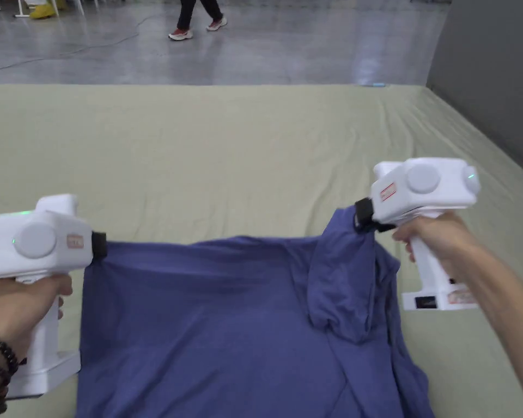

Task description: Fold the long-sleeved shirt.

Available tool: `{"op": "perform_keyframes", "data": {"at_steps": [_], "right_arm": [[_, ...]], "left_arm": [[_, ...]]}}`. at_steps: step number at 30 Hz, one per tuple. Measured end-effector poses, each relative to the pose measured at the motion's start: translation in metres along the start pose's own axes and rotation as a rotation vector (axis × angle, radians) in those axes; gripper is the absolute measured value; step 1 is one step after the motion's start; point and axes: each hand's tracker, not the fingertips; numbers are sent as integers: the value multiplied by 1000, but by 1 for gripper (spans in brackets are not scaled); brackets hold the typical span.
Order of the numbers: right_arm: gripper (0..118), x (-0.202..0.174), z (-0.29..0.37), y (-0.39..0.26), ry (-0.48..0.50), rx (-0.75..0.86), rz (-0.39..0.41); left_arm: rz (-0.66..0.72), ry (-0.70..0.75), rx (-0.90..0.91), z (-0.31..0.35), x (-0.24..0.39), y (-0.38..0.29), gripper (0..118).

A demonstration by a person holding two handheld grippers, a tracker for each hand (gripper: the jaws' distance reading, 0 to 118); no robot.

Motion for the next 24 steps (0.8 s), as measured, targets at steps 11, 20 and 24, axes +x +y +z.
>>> {"op": "perform_keyframes", "data": {"at_steps": [11, 20, 24], "right_arm": [[17, -17, 134, -187, 107, 115, 9], [17, -32, 94, -303, 21, -196, 133], [17, -30, 72, -314, -19, -244, 175]], "left_arm": [[-30, 10, 24, 118, -23, -151, 1], [-48, 11, -160, 95, -30, -246, 1], [-41, 20, -195, 82, -33, -255, 0]]}}
